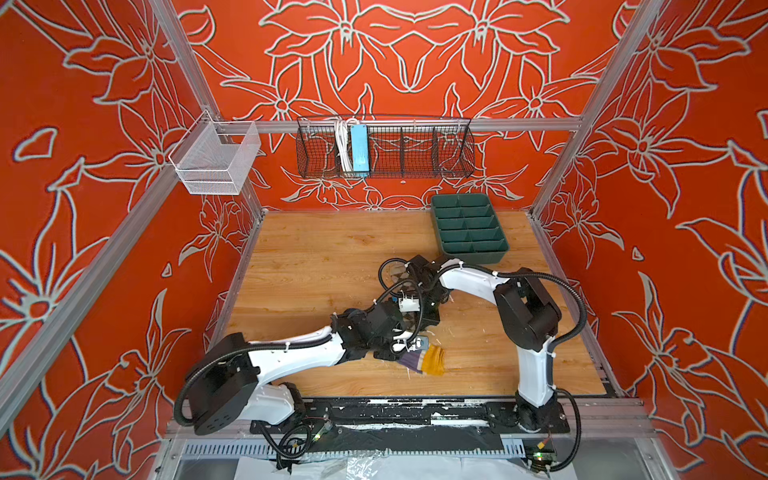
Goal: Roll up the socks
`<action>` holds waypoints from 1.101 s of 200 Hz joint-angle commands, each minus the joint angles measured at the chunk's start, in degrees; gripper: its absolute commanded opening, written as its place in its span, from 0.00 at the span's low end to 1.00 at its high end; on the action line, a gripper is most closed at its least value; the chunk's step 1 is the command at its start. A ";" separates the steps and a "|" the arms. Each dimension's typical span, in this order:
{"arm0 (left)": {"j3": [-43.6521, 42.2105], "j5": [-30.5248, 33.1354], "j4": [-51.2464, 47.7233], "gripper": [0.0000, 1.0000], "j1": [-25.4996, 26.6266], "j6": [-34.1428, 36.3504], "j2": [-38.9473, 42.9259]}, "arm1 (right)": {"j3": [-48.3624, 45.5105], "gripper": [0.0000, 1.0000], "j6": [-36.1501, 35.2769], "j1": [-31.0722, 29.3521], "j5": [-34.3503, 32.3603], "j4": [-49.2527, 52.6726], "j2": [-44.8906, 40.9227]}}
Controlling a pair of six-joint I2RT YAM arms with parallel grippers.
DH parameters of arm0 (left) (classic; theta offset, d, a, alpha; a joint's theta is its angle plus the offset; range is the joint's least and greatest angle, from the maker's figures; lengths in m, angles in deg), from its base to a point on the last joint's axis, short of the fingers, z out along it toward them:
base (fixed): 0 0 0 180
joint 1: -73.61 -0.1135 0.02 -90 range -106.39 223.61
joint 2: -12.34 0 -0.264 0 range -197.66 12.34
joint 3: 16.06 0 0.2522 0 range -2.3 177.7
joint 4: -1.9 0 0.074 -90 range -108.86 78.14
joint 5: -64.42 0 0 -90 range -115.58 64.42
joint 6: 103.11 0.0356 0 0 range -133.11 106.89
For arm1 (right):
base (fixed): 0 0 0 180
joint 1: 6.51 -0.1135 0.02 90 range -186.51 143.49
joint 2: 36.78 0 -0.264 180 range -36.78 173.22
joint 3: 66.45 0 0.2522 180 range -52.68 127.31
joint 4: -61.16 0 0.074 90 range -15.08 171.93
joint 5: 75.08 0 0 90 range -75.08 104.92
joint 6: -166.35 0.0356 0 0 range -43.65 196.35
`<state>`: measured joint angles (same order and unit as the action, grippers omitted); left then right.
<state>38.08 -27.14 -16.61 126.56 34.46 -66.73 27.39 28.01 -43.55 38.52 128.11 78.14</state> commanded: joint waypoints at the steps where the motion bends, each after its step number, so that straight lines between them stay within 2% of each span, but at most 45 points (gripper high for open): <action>1: 0.38 5.62 10.50 0.57 0.23 1.04 -3.63 | -0.64 0.00 -0.51 0.56 0.36 2.57 2.16; 58: 5.88 11.35 8.81 0.56 0.14 0.94 -14.48 | 0.77 0.00 -1.25 0.87 0.61 3.24 2.17; 81: 8.08 12.59 8.32 0.53 0.14 0.15 -18.28 | 0.61 0.00 -1.55 0.97 1.08 3.17 1.76; 101: 9.39 13.43 8.81 0.44 -0.04 -0.66 -21.26 | 0.27 0.00 -1.59 1.13 1.77 3.06 1.24; 127: 10.43 12.90 8.78 0.22 -0.61 -1.83 -23.37 | 0.28 0.00 -1.85 1.26 2.84 3.58 0.77; 140: 10.95 12.59 8.32 0.16 -0.91 -3.79 -24.34 | 0.26 0.00 -1.90 1.25 3.47 3.74 0.44; 161: 12.40 12.42 5.71 0.00 -1.40 -4.48 -26.01 | -0.52 0.05 -1.86 1.49 3.25 2.99 -0.91; 168: 12.99 11.66 4.43 0.00 -1.76 -4.99 -26.33 | -1.26 0.06 -1.28 1.83 2.38 2.05 -1.84; 189: 15.14 8.56 -0.07 0.00 -2.90 -6.32 -27.34 | -4.56 0.27 1.38 4.18 0.67 -1.16 -6.84; 210: 18.23 3.76 -6.26 0.00 -4.14 -7.05 -28.84 | -9.19 0.38 4.48 7.42 1.54 -5.14 -14.23; 214: 19.27 2.91 -7.95 0.00 -4.31 -7.12 -29.26 | -10.13 0.50 5.19 8.23 1.64 -6.08 -15.76; 220: 20.69 2.18 -9.86 0.00 -4.43 -7.47 -29.95 | -11.77 0.85 6.45 9.35 1.60 -7.66 -18.19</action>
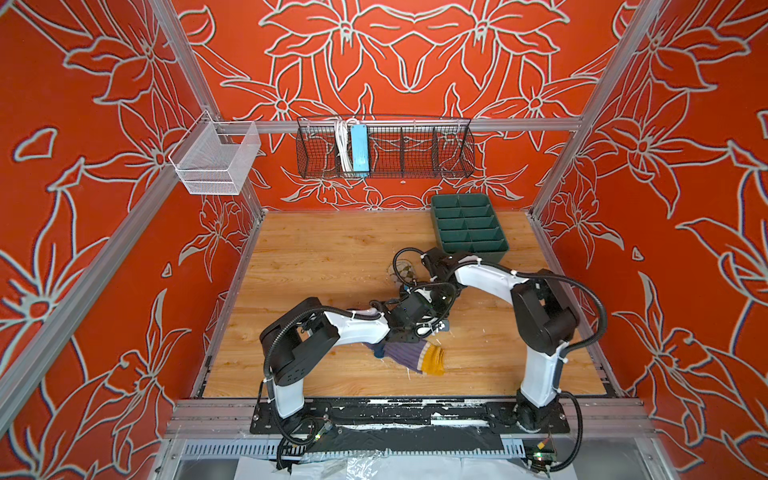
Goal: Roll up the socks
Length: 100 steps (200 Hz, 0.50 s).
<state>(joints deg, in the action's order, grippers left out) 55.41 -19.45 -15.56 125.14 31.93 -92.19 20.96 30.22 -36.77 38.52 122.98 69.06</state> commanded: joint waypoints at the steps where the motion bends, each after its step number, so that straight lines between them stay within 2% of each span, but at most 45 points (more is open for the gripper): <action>1: 3.58 -5.65 -11.25 0.00 -3.01 -4.99 -4.60 | -5.66 0.91 4.44 2.84 1.61 -2.83 -9.54; 3: 3.89 -5.97 -11.88 0.00 -3.12 -5.14 -4.80 | -6.20 0.96 4.92 3.19 1.63 -3.26 -10.40; 6: 4.76 -6.64 -12.95 0.00 -3.29 -5.33 -5.12 | -7.07 0.98 5.62 3.88 1.72 -4.24 -11.59; 37: 11.63 -12.39 -21.67 0.00 -4.84 -7.08 -8.15 | -16.65 0.98 15.62 11.05 -0.98 -17.06 -25.28; 62: 15.42 -17.42 -27.03 0.00 -5.47 -7.68 -10.05 | -23.77 0.98 28.71 15.47 -13.95 -31.60 -35.13; 73: 17.14 -19.05 -29.17 0.00 -5.54 -7.84 -11.28 | -27.01 0.98 36.80 15.80 -24.23 -39.55 -38.39; 87: 19.64 -20.52 -32.02 0.00 -5.63 -8.20 -13.43 | -28.56 0.98 44.43 15.97 -34.96 -43.33 -41.40; 100: 21.61 -21.98 -34.31 0.00 -5.74 -8.28 -15.53 | -28.65 0.98 46.43 16.09 -39.42 -44.27 -42.88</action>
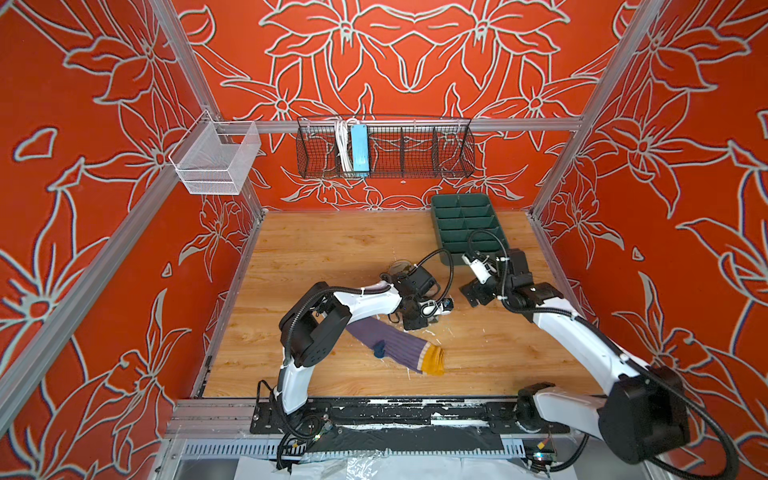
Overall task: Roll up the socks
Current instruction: 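Release the argyle sock with the right gripper and raise it away, then lower the right gripper onto the rolled argyle cuff while the left gripper holds it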
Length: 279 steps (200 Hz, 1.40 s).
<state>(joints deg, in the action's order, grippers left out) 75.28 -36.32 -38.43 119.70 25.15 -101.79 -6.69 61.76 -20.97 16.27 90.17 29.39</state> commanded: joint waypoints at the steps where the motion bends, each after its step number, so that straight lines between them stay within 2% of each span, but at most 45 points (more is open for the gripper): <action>1: 1.81 -5.14 -11.60 0.00 -0.34 -1.56 -6.02 | -1.00 0.98 14.78 0.26 -17.39 -11.55 -3.31; 23: 4.50 -7.32 -13.85 0.00 -0.90 -2.01 -8.53 | -0.86 0.98 12.71 0.29 -19.21 -11.20 -5.45; 36: 6.03 -7.75 -15.51 0.00 -1.38 -1.99 -9.50 | -1.45 0.92 9.09 0.29 -15.75 -11.37 -7.20; 49: 7.70 -8.49 -18.01 0.00 -1.94 -1.61 -10.53 | -2.34 0.84 3.79 0.17 -9.38 -11.56 -9.22; 57: 8.71 -9.22 -19.52 0.00 -2.33 -1.18 -10.97 | -2.92 0.78 -1.47 0.09 -3.23 -10.48 -10.93; 69: 9.92 -10.78 -21.14 0.00 -3.09 -0.82 -11.69 | -3.01 0.77 -8.78 -1.30 4.31 -6.70 -13.09; 88: 13.91 -13.10 -25.53 0.00 -4.30 0.42 -14.29 | -2.31 0.75 -26.92 -6.78 12.34 5.46 -16.42; 104: 18.89 -14.10 -30.75 0.00 -5.40 1.71 -17.51 | -4.33 0.75 -40.90 -12.44 11.10 11.53 -19.77; 116: 22.41 -14.24 -33.94 0.00 -6.41 2.00 -19.48 | -7.22 0.75 -45.96 -15.34 7.76 10.02 -22.02; 137: 25.79 -15.37 -35.36 0.00 -8.21 1.90 -21.32 | -12.66 0.74 -53.48 -16.83 7.30 3.78 -25.52; 156: 28.73 -15.97 -36.79 0.00 -9.39 1.98 -22.68 | -15.45 0.70 -55.47 -18.80 8.23 -1.12 -25.30; 193: 31.41 -15.97 -38.74 0.00 -9.92 1.82 -23.54 | -17.20 0.66 -57.68 -24.48 6.25 -3.55 -18.21; 247: 29.68 -17.21 -37.15 0.00 -10.40 1.29 -22.18 | -15.66 0.66 -54.27 -25.79 3.39 -12.47 -5.99; 279: 29.49 -16.24 -37.11 0.01 -10.40 0.50 -22.29 | -14.80 0.66 -57.56 -26.06 2.41 -15.64 2.76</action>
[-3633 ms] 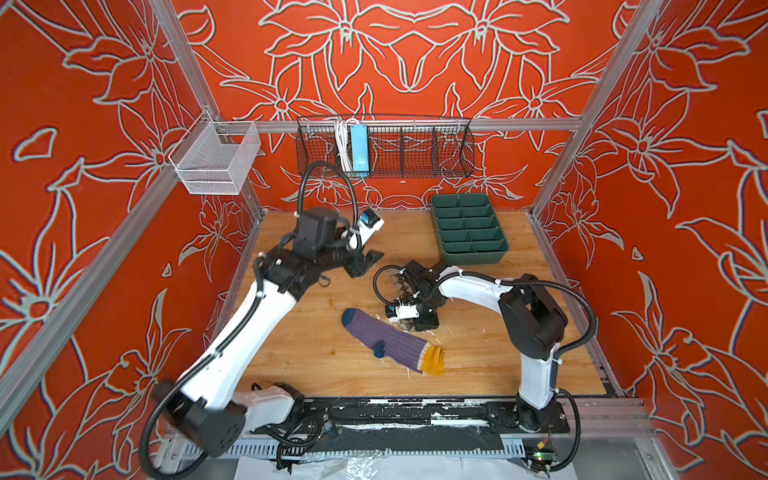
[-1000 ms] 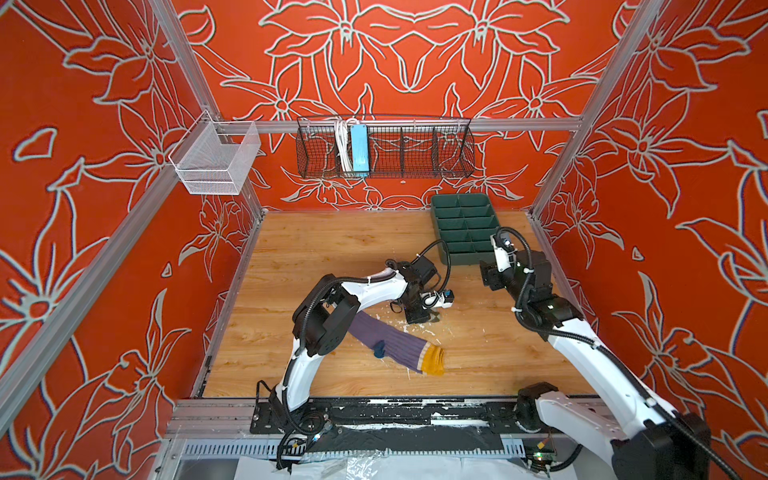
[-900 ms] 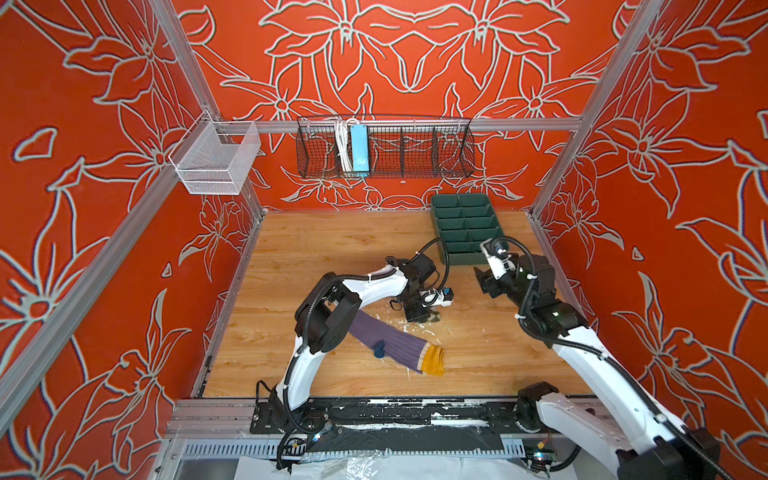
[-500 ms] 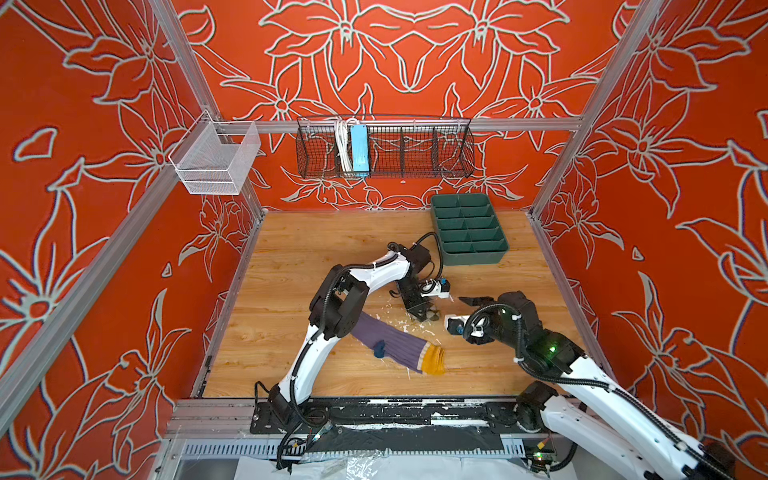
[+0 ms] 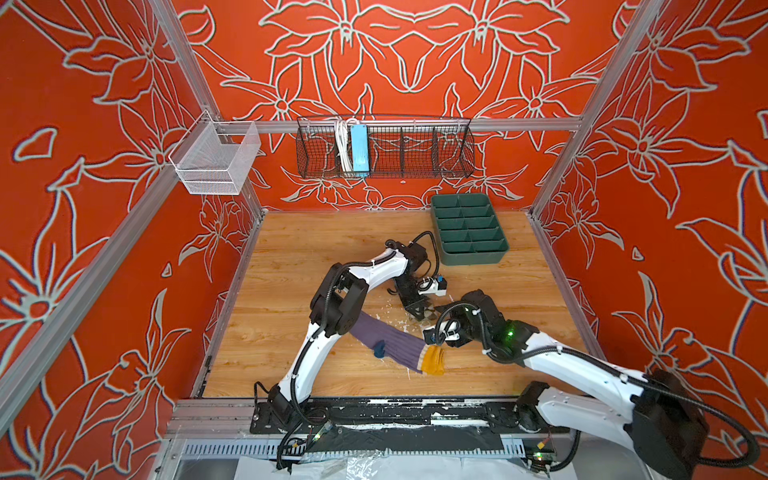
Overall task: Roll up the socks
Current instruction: 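Lower the right gripper onto the rolled argyle cuff while the left gripper holds it, then roll the argyle cuff farther toward the toe with both grippers pinching it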
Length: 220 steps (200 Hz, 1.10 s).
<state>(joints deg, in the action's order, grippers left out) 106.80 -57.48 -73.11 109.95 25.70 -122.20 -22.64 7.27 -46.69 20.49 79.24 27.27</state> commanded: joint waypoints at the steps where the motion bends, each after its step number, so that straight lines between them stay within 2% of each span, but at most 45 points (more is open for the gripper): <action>1: -1.99 4.92 -2.44 0.01 -0.65 0.00 -1.91 | 1.25 0.66 -3.21 -0.33 -1.93 -4.86 5.13; 36: -3.08 4.57 -2.08 0.04 -0.65 0.22 -0.85 | 2.38 0.66 -2.48 -0.33 -4.12 -9.67 12.50; 65: -4.22 4.51 -1.42 0.05 -0.65 0.39 -0.33 | 4.92 0.57 -0.04 -0.32 -6.77 -10.86 18.70; 94: -4.77 3.38 -1.02 0.07 -0.65 0.30 -0.28 | 5.44 0.49 0.41 -0.31 -5.50 -10.98 21.00; 110: -4.78 3.34 -0.94 0.08 -0.65 0.37 -0.20 | 5.64 0.39 0.46 -0.33 -4.85 -9.99 21.81; 118: -4.86 3.42 -0.81 0.10 -0.65 0.44 0.04 | 5.71 0.31 0.55 -0.33 -4.35 -9.56 22.19; 131: -5.05 2.86 -0.67 0.16 -0.65 0.82 0.79 | 6.81 0.16 0.98 -0.35 -3.48 -7.32 22.94; 153: -7.19 2.26 1.72 0.23 -0.65 1.67 3.51 | 10.18 0.00 3.33 -0.42 -2.95 -1.32 24.79; 191: -11.60 4.43 6.90 0.30 -0.83 1.83 9.14 | 13.69 0.00 7.47 -0.60 -4.13 7.38 25.51; 220: -16.70 9.18 15.58 0.35 -1.97 -1.93 14.50 | 14.52 0.00 12.01 -0.60 -5.13 12.34 24.60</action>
<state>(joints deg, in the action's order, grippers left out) 93.29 -53.41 -63.01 109.56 25.83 -112.76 -8.98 14.11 -47.04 16.03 82.37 52.23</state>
